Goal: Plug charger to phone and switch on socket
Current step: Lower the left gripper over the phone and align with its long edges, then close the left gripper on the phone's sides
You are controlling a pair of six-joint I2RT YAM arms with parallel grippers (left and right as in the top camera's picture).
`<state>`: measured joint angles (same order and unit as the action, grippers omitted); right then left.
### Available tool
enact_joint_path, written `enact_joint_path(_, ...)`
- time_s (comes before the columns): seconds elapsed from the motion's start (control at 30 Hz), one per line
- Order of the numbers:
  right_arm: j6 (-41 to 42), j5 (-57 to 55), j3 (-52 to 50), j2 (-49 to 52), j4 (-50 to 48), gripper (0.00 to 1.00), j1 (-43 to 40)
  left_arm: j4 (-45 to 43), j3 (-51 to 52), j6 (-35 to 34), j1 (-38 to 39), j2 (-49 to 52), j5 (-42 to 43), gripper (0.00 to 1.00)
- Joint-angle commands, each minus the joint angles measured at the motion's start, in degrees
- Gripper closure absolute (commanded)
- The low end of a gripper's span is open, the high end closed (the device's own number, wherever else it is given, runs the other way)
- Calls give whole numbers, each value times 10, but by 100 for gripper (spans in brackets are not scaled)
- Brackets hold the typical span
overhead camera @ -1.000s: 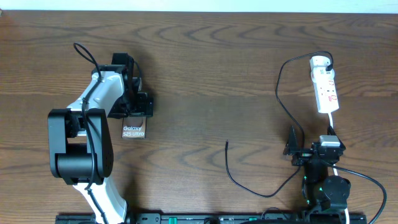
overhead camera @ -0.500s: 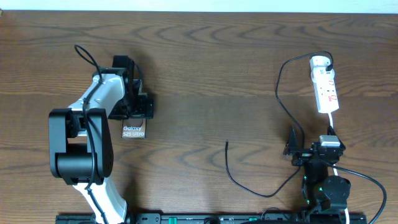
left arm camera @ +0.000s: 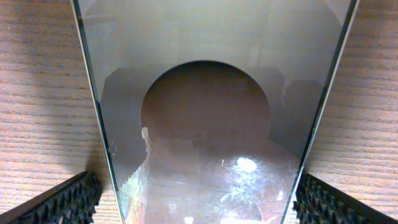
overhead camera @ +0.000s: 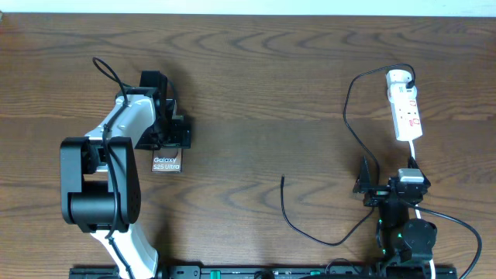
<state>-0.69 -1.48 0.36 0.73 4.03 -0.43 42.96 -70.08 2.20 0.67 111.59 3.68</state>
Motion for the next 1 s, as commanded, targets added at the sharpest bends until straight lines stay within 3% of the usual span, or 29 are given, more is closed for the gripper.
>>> enact_joint_path(0.0,-7,1,0,-3,2,1,-5,-4,18,7,-2,12,9,2)
enact_joint_path(0.97,-7,1,0,-3,2,1,-5,-28,50,28,-2,12,9,2)
